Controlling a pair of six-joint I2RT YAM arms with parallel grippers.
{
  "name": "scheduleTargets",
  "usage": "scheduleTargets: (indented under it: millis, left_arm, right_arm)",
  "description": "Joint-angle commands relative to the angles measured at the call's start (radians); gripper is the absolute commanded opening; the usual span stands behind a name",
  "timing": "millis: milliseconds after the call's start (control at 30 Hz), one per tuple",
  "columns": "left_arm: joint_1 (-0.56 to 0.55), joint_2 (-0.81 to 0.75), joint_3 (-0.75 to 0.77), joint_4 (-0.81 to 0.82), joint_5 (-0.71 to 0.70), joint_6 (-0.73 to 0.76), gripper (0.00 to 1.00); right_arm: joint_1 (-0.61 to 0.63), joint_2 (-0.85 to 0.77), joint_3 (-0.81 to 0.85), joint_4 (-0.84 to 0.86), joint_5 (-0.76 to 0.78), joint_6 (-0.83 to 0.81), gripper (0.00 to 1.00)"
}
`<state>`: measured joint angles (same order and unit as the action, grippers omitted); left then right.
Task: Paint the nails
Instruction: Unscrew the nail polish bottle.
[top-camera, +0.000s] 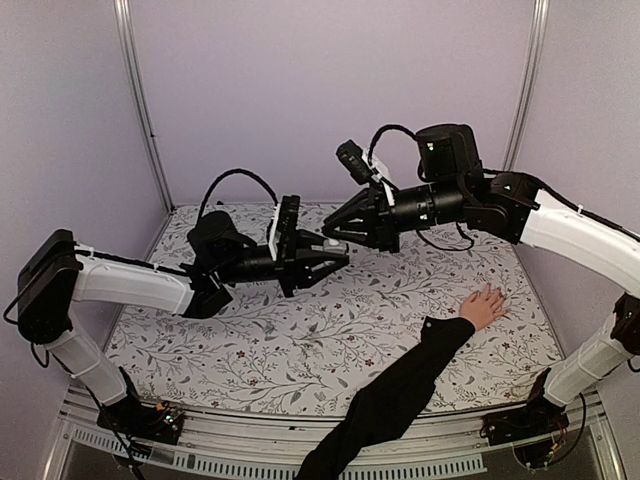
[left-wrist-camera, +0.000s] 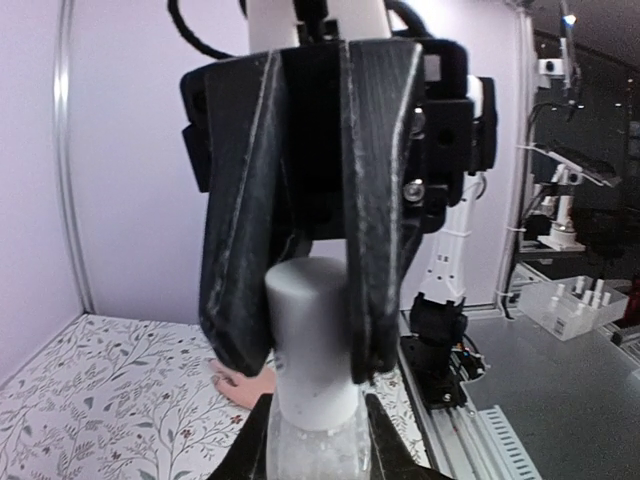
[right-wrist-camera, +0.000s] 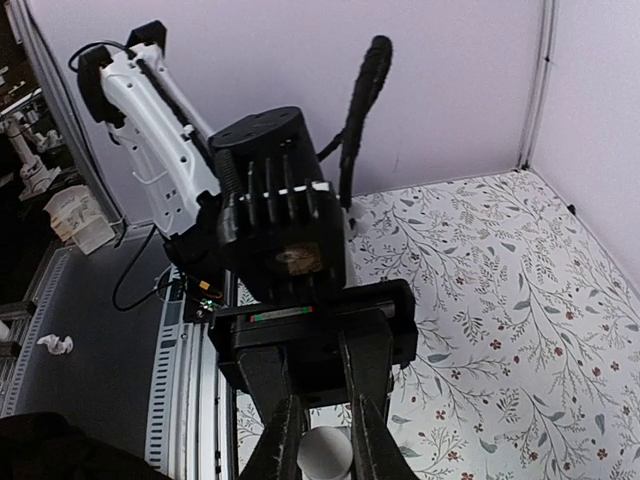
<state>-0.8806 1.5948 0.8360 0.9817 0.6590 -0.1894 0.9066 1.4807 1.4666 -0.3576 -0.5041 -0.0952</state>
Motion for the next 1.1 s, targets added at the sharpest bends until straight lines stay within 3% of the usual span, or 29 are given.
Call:
scheduleTargets:
  millis: [0, 300, 500, 833, 1067]
  left_arm:
    - [-0.022, 0.018, -0.003, 0.167, 0.258, -0.035, 0.00]
    - [-0.023, 0.059, 0.037, 0.237, 0.430, -0.134, 0.00]
    - [-0.022, 0.054, 0.027, 0.229, 0.412, -0.135, 0.00]
    - [-0.017, -0.039, -0.018, 0.011, 0.040, 0.047, 0.00]
    - [-0.017, -0.035, -0.013, -0.066, -0.160, 0.073, 0.00]
  right_arm:
    - [0.006, -0.016, -0.014, 0.027, -0.151, -0.086, 0.00]
    - [0.005, -0.018, -0.002, -0.040, -0.305, -0.197, 0.00]
    - [0.005, -0.020, 0.003, -0.053, -0.285, -0.212, 0.03]
    - [0.001, -0.075, -0.046, 0.045, -0.069, -0.083, 0.53]
    - [-0.002, -0.063, -0.057, 0.084, 0.104, 0.018, 0.60]
